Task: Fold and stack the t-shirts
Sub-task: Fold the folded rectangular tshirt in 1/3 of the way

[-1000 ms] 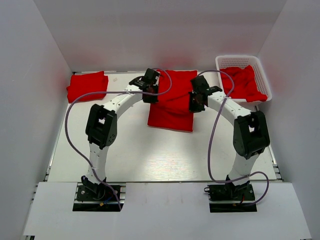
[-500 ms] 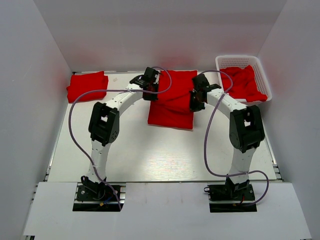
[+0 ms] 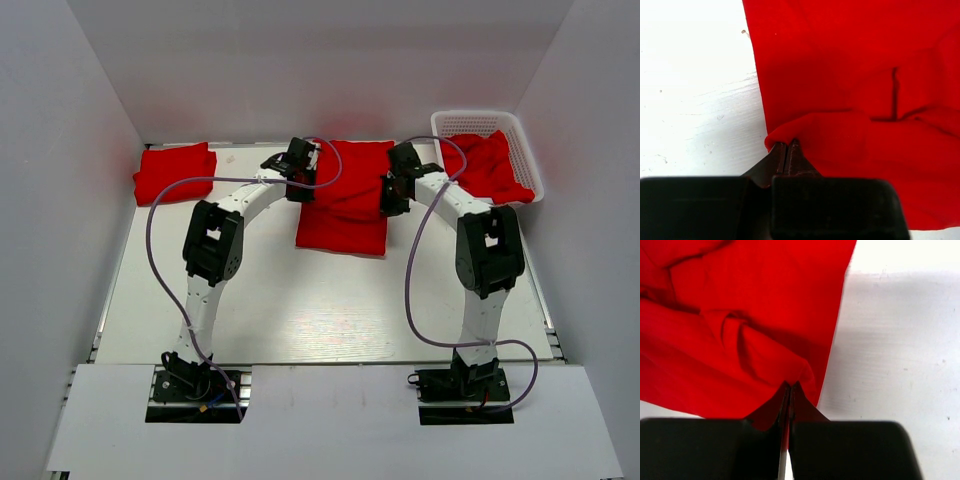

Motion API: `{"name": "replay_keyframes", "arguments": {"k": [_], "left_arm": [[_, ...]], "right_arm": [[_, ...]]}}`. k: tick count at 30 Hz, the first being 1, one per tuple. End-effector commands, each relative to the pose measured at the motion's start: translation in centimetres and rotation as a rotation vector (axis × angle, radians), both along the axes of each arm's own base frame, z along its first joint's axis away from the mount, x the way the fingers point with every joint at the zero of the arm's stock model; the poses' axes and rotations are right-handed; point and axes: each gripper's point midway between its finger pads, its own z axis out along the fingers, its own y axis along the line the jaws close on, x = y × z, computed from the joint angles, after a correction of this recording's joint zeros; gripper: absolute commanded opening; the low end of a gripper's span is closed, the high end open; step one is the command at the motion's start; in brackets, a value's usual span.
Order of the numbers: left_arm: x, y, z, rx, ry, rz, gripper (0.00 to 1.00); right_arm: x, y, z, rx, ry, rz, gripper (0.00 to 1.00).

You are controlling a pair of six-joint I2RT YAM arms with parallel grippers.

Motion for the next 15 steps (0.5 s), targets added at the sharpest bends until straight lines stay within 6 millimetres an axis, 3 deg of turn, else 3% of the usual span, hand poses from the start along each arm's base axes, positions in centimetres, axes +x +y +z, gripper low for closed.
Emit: {"name": "replay_keyframes", "arguments": {"k": [1, 13, 15], "left_arm": [[1.5, -0.5, 2.7, -0.04, -0.073, -0.018, 0.0], [1.9, -1.0, 2.0, -0.047, -0.079, -0.045, 0.01], [2.0, -0.9, 2.3, -0.046, -0.08, -0.03, 0.34]], "right_arm": [[1.7, 0.1, 0.9, 0.01, -0.041, 0.012, 0.0], [2.9, -0.4, 0.3, 0.019, -0.023, -0.048, 0.0], [3.0, -0.7, 0.5, 0.015, -0.023, -0.064, 0.05]]}}
